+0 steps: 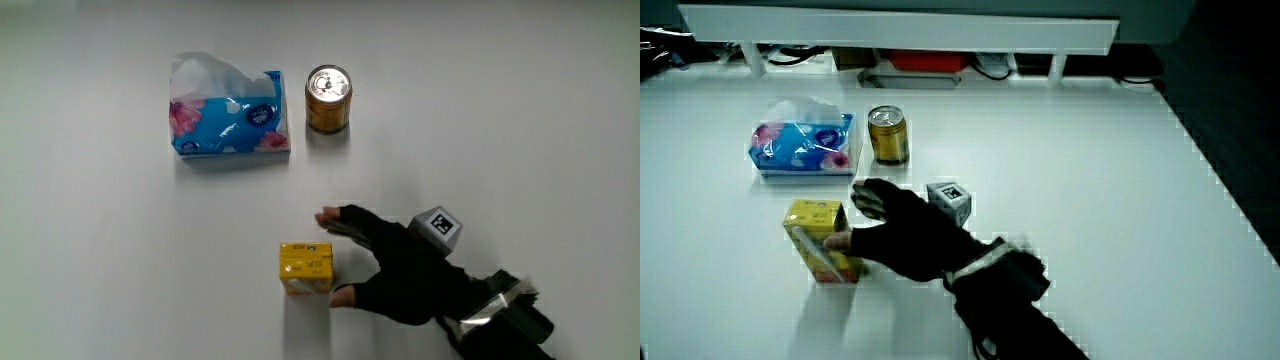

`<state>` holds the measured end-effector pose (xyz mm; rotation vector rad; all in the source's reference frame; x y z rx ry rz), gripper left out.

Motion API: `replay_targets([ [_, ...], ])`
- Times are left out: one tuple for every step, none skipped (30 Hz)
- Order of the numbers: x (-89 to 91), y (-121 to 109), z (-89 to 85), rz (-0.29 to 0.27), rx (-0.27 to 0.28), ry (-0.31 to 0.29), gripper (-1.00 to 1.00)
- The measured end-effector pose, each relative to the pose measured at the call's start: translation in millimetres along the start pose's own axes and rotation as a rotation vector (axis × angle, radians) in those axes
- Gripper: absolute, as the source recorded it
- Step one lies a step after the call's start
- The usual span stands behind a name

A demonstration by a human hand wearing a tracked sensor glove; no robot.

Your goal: Place ice redtea

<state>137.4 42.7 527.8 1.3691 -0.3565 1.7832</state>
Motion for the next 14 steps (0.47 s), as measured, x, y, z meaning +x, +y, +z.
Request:
replay_targets([
  [-4.1,-2,2.5,-0.011,-0.006,-0.009,-1.0],
  [-8.1,-3,5.1,-0.021,-0.013,-0.018,-1.0],
  [-13.0,-5,7.3,-0.031,-0.017,-0.04,-1.0],
  [-17.8,-7,9.5,-0.041,-0.014,-0.058,-1.0],
  [-22.8,-9,10.7,-0.043,-0.027,-0.043,-1.0],
  [-25.5,-11,14.3,-0.057,-0.035,-0.064,-1.0],
  [-29.8,-14,16.4,-0.064,-0.037,-0.061,-1.0],
  [-29.5,-17,21.8,-0.08,-0.042,-0.069,-1.0],
  [-31.8,-21,25.9,-0.09,-0.043,-0.076,-1.0],
  [-34.1,-24,30.0,-0.099,-0.043,-0.083,-1.0],
  [-36.4,-28,34.1,-0.108,-0.044,-0.09,-1.0],
  [-38.7,-32,38.2,-0.118,-0.045,-0.096,-1.0],
  [-41.0,-36,42.3,-0.127,-0.045,-0.103,-1.0],
  [-40.9,-40,48.1,-0.139,-0.038,-0.131,-1.0],
])
